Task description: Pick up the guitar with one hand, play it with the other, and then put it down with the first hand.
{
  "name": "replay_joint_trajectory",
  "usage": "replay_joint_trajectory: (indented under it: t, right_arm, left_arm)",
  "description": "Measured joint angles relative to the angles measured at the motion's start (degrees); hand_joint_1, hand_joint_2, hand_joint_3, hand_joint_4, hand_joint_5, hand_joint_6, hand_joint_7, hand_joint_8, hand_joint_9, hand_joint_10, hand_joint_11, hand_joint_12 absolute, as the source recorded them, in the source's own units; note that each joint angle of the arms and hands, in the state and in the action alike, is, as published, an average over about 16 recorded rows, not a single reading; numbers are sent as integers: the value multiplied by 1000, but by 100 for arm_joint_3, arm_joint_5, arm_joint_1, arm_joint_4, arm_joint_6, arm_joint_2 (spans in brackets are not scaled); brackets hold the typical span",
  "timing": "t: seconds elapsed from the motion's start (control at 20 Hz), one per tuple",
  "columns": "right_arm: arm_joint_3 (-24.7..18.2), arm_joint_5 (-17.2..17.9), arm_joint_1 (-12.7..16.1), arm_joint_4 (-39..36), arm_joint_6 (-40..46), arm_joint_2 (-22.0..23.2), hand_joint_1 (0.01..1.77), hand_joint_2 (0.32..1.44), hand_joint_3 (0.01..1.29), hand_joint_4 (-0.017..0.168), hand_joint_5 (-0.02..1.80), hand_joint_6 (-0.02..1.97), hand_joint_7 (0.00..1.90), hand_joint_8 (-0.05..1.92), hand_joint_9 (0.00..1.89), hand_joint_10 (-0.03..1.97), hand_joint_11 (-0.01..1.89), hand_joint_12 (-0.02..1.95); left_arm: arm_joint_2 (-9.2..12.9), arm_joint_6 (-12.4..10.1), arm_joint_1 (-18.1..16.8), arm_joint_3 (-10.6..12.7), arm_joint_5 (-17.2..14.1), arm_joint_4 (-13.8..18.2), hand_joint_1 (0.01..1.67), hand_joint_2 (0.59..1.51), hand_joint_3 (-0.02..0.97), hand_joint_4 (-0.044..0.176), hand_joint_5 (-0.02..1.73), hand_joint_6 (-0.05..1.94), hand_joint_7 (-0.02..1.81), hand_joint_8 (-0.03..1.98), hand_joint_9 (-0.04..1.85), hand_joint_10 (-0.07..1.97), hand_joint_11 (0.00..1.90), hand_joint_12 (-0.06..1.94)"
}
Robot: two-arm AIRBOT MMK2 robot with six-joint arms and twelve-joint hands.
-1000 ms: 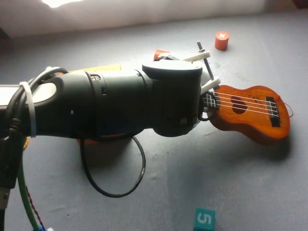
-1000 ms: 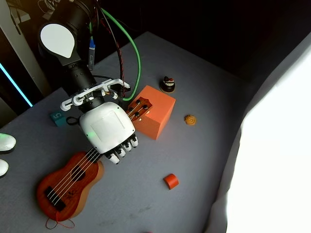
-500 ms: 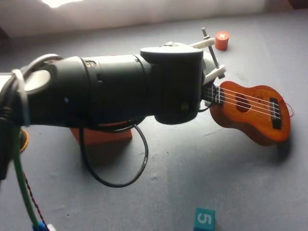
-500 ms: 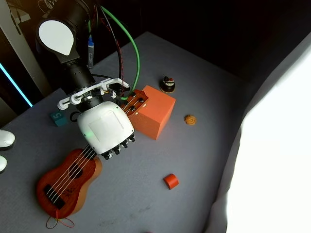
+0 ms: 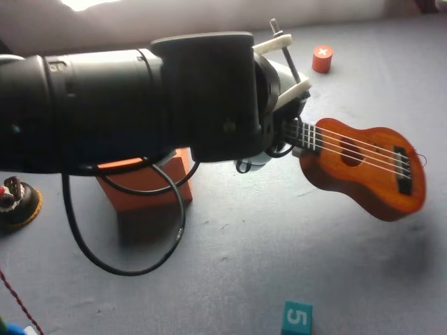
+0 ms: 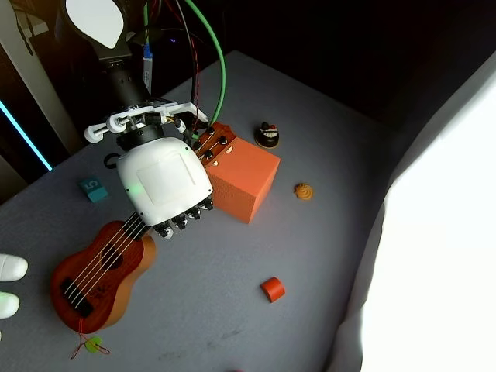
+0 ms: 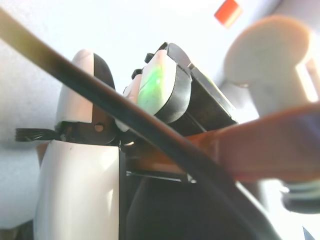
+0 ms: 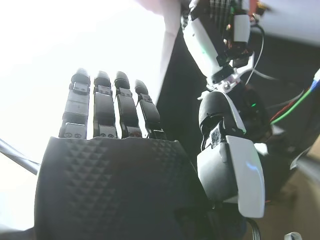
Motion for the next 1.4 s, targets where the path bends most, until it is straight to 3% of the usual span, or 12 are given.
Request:
replay_joint_trajectory:
  t: [0.3,0.6,1.0,1.4]
  right_arm:
    - [174,300,21,-1396,1382,61,120,1319,21,-3,26,15,35,17,24,3,21,-2]
    - [214,569,24,-2334,2022,5,99,1323,21,-5,19,15,22,18,25,3,20,-2]
    - [236,538,-132,-2703,2201,-273,87,1323,20,-7,18,16,28,18,27,3,20,-2]
    - [248,341,-342,-2599,1873,-586,93,1323,20,-5,17,15,33,18,27,3,20,-1]
  left_arm:
    - [437,191,-221,-356,-239,-326,1474,1087,-17,-2,1201,1897,1310,1983,1429,1913,1440,1925]
    - [831,270,-391,-655,-449,-501,1474,1087,-16,-2,1206,1897,1308,1983,1427,1912,1429,1925]
    - [1146,357,-533,-913,-548,-654,1473,1087,-16,-2,1205,1896,1310,1983,1427,1912,1428,1926]
    - [1260,468,-613,-1035,-586,-728,1469,1088,-16,-2,1211,1896,1318,1982,1424,1913,1430,1925]
